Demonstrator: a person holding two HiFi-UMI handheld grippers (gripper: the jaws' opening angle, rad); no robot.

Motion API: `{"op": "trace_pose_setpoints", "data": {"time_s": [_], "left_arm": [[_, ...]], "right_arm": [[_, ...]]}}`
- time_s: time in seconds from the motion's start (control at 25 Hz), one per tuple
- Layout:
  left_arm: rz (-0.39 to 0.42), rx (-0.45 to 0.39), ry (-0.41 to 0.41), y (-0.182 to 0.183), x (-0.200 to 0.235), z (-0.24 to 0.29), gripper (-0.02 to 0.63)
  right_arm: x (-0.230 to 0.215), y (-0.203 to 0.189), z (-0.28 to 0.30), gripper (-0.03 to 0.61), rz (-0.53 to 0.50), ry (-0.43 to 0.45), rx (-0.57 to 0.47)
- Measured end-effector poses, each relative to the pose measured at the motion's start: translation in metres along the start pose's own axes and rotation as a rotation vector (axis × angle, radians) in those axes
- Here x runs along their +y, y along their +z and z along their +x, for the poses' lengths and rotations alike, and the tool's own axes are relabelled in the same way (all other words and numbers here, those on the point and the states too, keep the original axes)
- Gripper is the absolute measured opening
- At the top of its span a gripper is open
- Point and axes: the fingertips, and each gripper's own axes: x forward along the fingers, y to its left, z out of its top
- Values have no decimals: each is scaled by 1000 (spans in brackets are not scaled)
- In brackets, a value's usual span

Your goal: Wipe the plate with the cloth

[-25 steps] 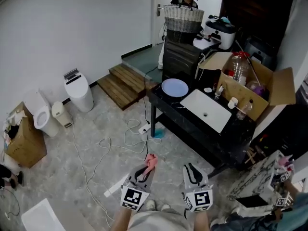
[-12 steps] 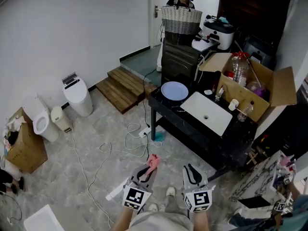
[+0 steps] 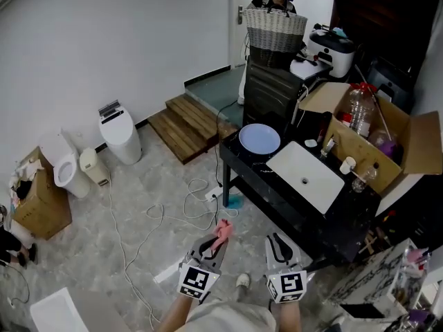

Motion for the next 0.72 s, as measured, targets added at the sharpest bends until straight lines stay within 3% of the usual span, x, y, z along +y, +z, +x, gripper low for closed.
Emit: {"op": "trace_pose_setpoints", "data": {"time_s": [0.72], "left_arm": [[-1, 16, 91, 27, 18, 134, 34]], "right_arm": [[-118, 9, 90, 74, -8, 96, -10]]}}
